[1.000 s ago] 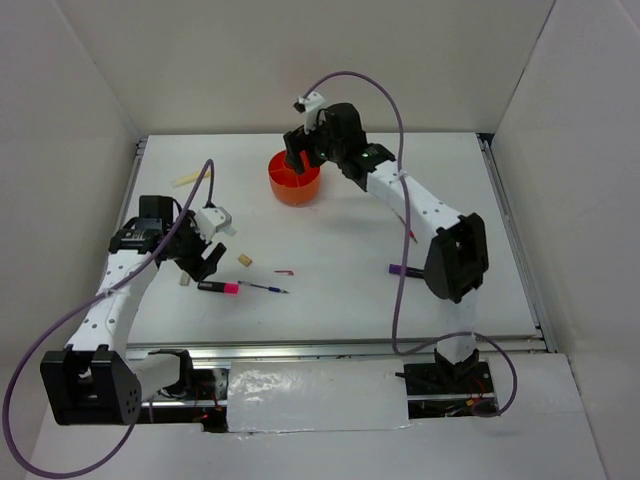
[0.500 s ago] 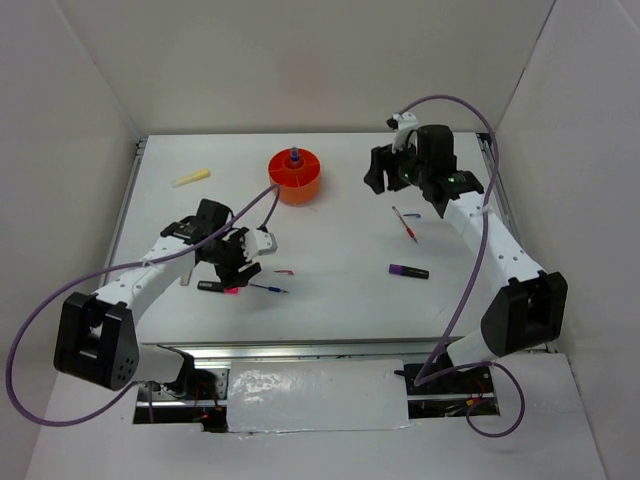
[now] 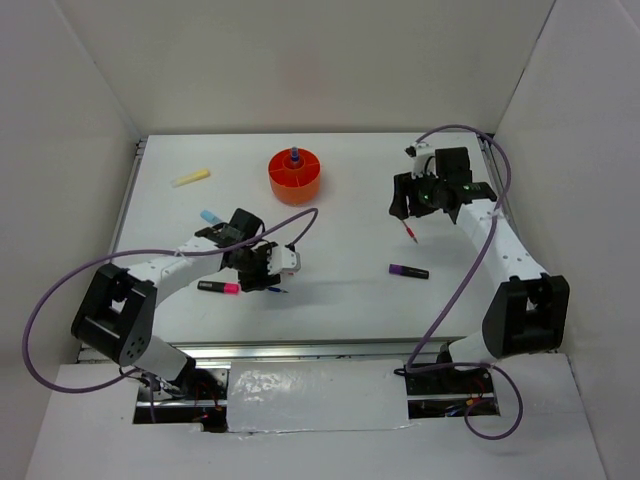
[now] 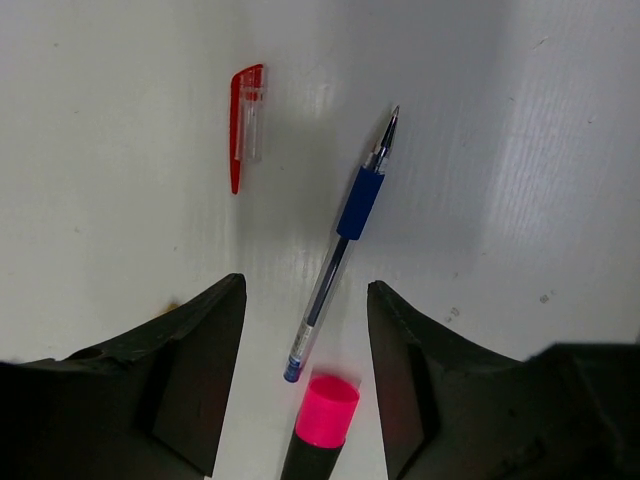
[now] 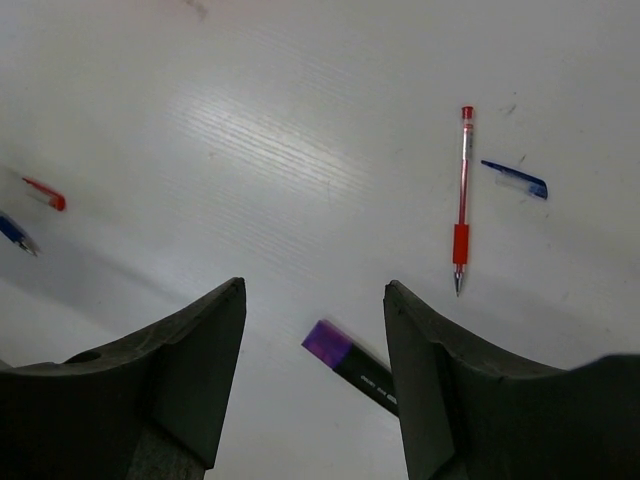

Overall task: Sort the stationery into containers
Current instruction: Pick up the pen cap from the center of the board.

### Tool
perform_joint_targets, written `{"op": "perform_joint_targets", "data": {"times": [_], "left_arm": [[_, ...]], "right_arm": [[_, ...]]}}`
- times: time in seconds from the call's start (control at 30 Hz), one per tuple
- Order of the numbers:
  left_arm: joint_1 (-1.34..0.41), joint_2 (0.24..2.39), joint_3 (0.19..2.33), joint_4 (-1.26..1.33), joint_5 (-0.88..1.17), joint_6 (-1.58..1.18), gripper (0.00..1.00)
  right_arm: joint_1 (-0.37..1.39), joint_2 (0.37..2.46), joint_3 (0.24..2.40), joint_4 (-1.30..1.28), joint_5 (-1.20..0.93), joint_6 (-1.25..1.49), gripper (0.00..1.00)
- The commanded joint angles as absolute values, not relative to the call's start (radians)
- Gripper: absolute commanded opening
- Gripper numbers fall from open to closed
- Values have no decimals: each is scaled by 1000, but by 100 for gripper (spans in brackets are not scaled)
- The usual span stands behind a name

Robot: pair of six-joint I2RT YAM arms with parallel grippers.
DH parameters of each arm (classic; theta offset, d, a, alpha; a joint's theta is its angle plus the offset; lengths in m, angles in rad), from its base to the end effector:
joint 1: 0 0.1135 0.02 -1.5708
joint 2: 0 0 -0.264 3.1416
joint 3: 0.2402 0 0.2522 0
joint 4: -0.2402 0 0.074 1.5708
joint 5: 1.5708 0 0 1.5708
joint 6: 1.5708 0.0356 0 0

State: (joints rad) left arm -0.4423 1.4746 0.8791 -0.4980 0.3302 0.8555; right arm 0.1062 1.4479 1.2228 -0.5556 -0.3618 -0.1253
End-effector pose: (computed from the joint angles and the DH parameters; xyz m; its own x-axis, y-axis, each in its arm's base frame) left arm 0.2486 -0.1305 0.1929 -0.1192 0.8466 -0.5187 0.9598 0.2319 0.1579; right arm 0.3129 0.0460 0.3038 -0.6507 -0.1869 -0.7360 -0.4339 0.8869 0.1584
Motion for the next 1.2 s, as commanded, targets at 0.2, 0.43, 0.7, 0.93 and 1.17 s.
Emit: {"op": "perform_joint_targets", "data": {"times": [0.2, 0.43, 0.7, 0.93, 1.17], "left_arm": [[-463, 1494, 919, -459, 350, 851, 69], [-482, 1453, 954, -515, 334, 770, 80], [-486, 1387, 943, -540, 357, 761, 82], [-486, 1471, 1064, -725, 390, 819, 82], [-486, 1485, 1091, -744, 442, 824, 83]], "right_arm": [[55, 1618, 1336, -566, -241, -227, 58], [-54, 1913, 1626, -748, -230, -275, 40], [-57, 1997, 1680, -832, -225, -432, 45], [-55, 2097, 1833, -975, -199, -756, 45], [-40, 2167, 1882, -1078, -180, -988, 45]]}}
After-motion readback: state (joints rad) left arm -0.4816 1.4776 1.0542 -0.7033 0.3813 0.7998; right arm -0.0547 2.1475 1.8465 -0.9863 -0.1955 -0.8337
